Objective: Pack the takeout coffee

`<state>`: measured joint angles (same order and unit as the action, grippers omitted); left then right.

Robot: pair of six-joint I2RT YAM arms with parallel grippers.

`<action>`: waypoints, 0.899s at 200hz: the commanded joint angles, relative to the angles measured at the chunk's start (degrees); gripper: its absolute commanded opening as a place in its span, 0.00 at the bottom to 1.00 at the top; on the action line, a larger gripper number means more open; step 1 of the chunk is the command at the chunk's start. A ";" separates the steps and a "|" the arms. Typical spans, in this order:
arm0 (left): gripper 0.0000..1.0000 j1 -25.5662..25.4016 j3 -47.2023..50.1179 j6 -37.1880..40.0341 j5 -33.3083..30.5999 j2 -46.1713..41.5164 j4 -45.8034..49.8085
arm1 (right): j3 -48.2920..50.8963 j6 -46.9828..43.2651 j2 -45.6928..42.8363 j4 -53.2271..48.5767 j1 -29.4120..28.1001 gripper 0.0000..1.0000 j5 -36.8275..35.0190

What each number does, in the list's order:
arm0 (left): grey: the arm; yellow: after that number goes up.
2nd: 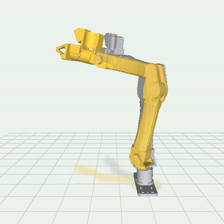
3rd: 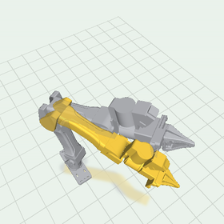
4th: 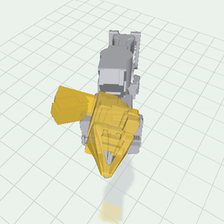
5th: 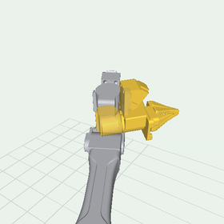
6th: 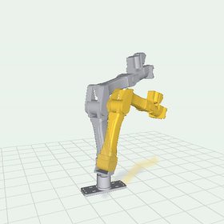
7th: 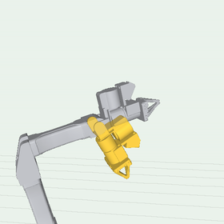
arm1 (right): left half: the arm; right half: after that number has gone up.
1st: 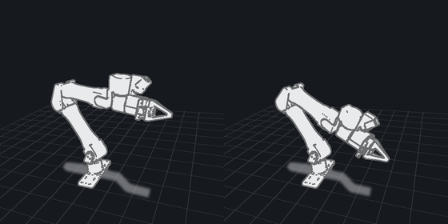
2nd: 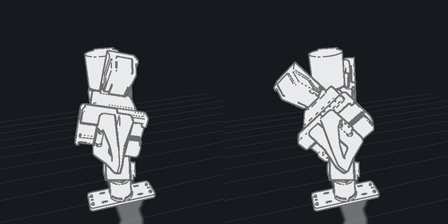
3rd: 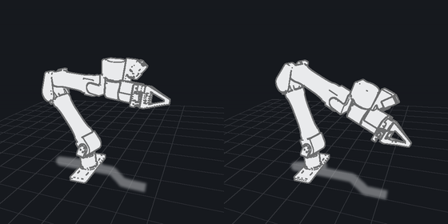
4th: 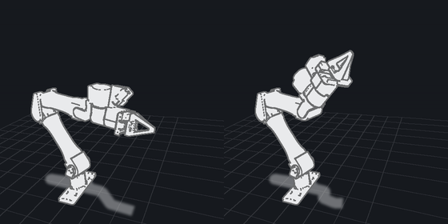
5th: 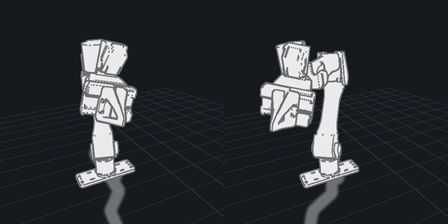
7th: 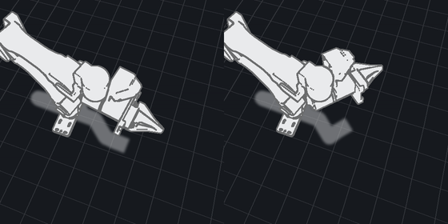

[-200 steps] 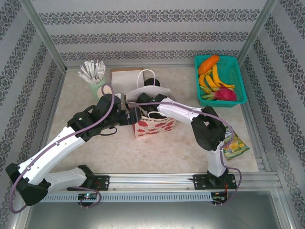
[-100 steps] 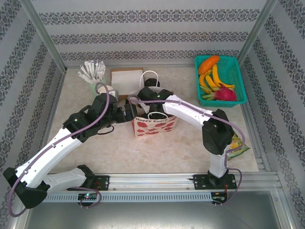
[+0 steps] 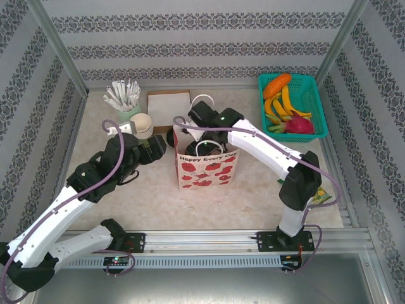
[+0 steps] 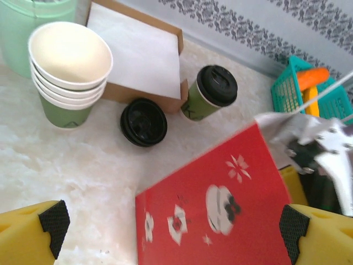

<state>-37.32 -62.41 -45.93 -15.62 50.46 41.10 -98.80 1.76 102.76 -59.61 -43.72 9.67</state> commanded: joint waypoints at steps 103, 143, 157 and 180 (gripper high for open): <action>1.00 1.02 0.58 1.45 2.46 4.64 -4.90 | -7.54 -8.04 -12.37 4.76 5.52 0.88 10.68; 1.00 1.02 -1.84 2.91 7.34 9.62 -5.55 | -7.04 -9.52 -11.18 5.21 5.94 0.94 8.70; 1.00 1.02 -2.66 3.26 7.55 10.38 -5.14 | -8.54 -8.46 -9.38 2.75 5.94 0.98 9.61; 1.00 1.02 -2.81 4.32 8.16 9.83 -5.53 | -9.32 -6.86 -7.98 0.00 6.22 0.98 8.68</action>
<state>-36.99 -62.74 -43.88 -8.95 61.41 36.99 -106.56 -6.24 92.66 -55.92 -37.71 18.13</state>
